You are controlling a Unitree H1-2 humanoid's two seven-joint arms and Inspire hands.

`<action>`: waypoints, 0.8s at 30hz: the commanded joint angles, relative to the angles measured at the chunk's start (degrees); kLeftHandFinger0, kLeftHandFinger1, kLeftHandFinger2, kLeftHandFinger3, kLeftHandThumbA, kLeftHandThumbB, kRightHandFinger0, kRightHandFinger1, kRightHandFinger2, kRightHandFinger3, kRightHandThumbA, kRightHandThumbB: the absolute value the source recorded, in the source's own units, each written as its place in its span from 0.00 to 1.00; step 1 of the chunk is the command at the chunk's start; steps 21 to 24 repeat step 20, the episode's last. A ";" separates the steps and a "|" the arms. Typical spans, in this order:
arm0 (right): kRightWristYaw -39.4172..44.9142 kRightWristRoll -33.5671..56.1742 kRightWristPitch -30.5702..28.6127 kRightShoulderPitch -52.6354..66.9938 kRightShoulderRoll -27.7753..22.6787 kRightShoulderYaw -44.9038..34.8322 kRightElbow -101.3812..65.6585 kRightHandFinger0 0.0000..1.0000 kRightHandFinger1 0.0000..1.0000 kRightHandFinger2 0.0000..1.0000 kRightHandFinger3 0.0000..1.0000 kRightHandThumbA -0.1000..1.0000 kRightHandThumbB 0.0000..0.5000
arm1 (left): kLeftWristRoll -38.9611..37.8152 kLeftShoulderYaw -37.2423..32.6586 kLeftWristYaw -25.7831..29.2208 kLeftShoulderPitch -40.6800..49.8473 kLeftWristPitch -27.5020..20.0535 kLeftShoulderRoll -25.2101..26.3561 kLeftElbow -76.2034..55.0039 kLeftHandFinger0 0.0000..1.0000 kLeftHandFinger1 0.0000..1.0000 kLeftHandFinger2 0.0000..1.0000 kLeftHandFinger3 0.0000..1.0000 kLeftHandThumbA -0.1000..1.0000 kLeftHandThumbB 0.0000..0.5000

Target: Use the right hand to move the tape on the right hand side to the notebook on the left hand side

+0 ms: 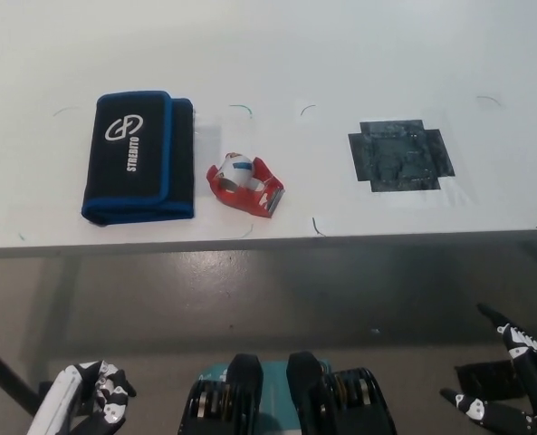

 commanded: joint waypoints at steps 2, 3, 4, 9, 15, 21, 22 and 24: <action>0.46 -0.51 -1.54 -0.65 -0.39 0.03 -2.02 1.00 1.00 1.00 1.00 0.92 0.58 | 0.26 0.29 -0.34 0.13 -1.75 1.33 -1.34 0.29 0.16 0.17 0.35 0.15 0.21; 0.40 -0.79 -1.85 -0.71 -0.51 0.19 -1.92 1.00 1.00 1.00 1.00 0.92 0.57 | 0.20 0.31 -0.32 0.12 -1.76 1.28 -1.33 0.27 0.16 0.17 0.34 0.14 0.22; 0.15 -1.24 -2.07 -0.81 -0.56 0.31 -1.69 1.00 1.00 1.00 1.00 0.92 0.56 | 0.11 0.36 -0.18 0.06 -2.39 1.22 -0.90 0.25 0.15 0.17 0.34 0.14 0.22; 0.34 -1.44 -1.79 -0.87 -0.66 0.49 -1.68 1.00 1.00 1.00 1.00 0.93 0.58 | -0.16 0.36 -0.38 0.17 -2.00 1.24 -1.15 0.24 0.15 0.17 0.34 0.15 0.23; 0.35 -1.25 -2.23 -0.86 -0.64 0.53 -1.52 1.00 1.00 1.00 1.00 0.92 0.57 | -0.38 0.42 -0.35 0.12 -2.26 1.18 -0.82 0.25 0.16 0.19 0.34 0.14 0.24; 0.71 -2.06 -1.66 -0.57 -0.79 0.74 -2.00 1.00 1.00 1.00 1.00 0.92 0.55 | -0.25 0.37 -0.30 0.67 -2.35 1.12 -0.93 0.28 0.16 0.18 0.34 0.17 0.23; 0.71 -2.06 -1.66 -0.57 -0.79 0.74 -2.00 1.00 1.00 1.00 1.00 0.92 0.55 | -0.25 0.37 -0.30 0.67 -2.35 1.12 -0.93 0.28 0.16 0.18 0.34 0.17 0.23; 0.71 -2.06 -1.66 -0.57 -0.79 0.74 -2.00 1.00 1.00 1.00 1.00 0.92 0.55 | -0.25 0.37 -0.30 0.67 -2.35 1.12 -0.93 0.28 0.16 0.18 0.34 0.17 0.23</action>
